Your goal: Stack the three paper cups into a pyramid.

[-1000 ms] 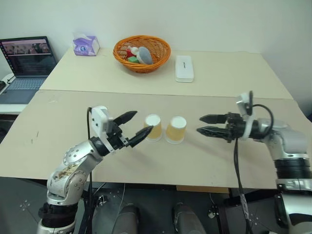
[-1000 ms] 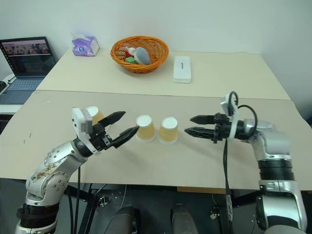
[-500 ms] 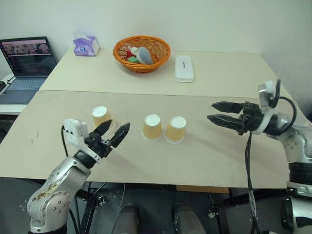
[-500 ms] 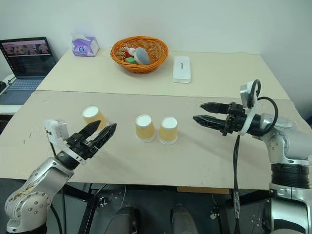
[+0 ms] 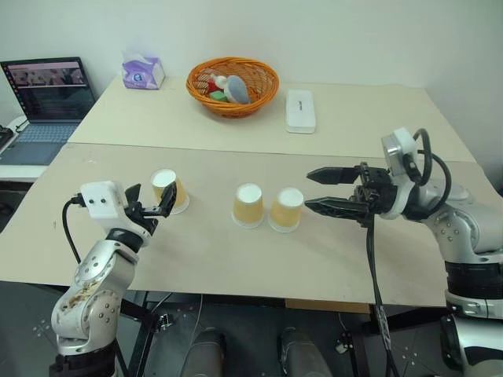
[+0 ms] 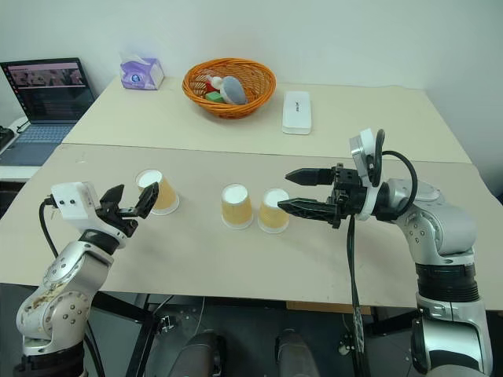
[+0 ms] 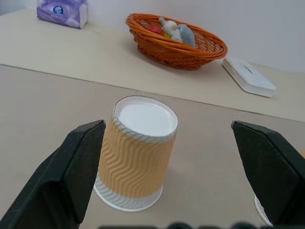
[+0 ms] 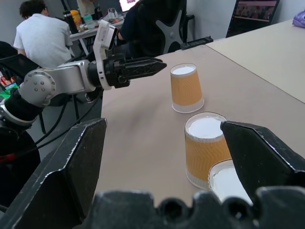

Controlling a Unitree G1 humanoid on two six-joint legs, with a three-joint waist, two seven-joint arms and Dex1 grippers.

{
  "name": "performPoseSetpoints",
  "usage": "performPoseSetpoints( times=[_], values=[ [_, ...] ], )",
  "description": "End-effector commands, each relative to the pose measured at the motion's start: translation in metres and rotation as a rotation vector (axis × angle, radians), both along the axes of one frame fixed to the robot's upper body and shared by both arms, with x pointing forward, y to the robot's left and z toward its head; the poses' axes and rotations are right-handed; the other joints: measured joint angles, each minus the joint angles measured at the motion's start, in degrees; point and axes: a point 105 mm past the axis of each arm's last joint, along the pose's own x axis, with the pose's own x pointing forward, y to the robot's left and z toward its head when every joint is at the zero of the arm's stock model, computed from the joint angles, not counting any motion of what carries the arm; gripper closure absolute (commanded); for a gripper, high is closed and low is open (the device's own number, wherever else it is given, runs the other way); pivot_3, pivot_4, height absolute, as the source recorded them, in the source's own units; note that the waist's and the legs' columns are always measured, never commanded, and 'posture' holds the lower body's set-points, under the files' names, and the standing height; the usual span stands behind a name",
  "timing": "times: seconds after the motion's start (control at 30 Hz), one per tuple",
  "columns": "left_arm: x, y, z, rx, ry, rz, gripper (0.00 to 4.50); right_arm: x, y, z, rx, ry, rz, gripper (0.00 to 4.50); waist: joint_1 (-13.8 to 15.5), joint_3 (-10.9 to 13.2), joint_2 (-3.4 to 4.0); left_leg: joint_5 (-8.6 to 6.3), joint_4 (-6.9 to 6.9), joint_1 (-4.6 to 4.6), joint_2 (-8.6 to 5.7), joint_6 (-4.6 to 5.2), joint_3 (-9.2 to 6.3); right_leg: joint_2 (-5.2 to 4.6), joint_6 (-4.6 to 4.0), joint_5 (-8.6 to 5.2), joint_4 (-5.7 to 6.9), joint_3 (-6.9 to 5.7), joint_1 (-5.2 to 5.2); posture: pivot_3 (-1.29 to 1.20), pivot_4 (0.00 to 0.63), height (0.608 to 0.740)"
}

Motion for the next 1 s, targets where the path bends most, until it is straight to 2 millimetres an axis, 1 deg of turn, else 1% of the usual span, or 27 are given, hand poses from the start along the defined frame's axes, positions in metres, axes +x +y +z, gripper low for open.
performPoseSetpoints(
  times=[0.03, 0.4, 0.7, 1.0],
  values=[
    [0.002, -0.001, 0.009, 0.000, -0.046, -0.012, 0.00, 0.000, -0.002, 0.011, 0.007, -0.051, -0.002, 0.02, 0.0, 0.0, 0.00, 0.00, 0.00, 0.00, 0.00, 0.00, 0.00, 0.00, 0.00, 0.00, -0.01, 0.00, 0.00, 0.00, 0.150, 0.675],
    [0.014, 0.003, 0.008, 0.037, -0.043, 0.030, 0.00, 0.003, -0.005, 0.010, 0.014, -0.052, -0.024, 0.02, 0.0, 0.0, 0.00, 0.00, 0.01, 0.00, 0.00, 0.00, 0.00, 0.00, -0.01, 0.03, -0.01, 0.00, 0.00, 0.00, 0.150, 0.675],
    [0.026, -0.004, 0.004, 0.048, -0.039, 0.009, 0.00, 0.004, -0.012, 0.010, 0.014, -0.068, -0.066, 0.02, 0.0, 0.0, 0.00, 0.00, 0.01, -0.01, 0.00, 0.00, -0.01, 0.00, -0.01, 0.04, -0.01, -0.01, 0.00, 0.00, 0.150, 0.675],
    [0.035, -0.004, -0.004, 0.055, -0.011, 0.033, 0.00, 0.002, -0.015, 0.007, 0.018, -0.060, -0.084, 0.02, -0.1, 0.0, 0.00, 0.00, 0.01, -0.01, 0.00, 0.00, -0.01, 0.00, 0.00, 0.04, -0.01, -0.01, 0.00, 0.00, 0.150, 0.675]
  ],
)
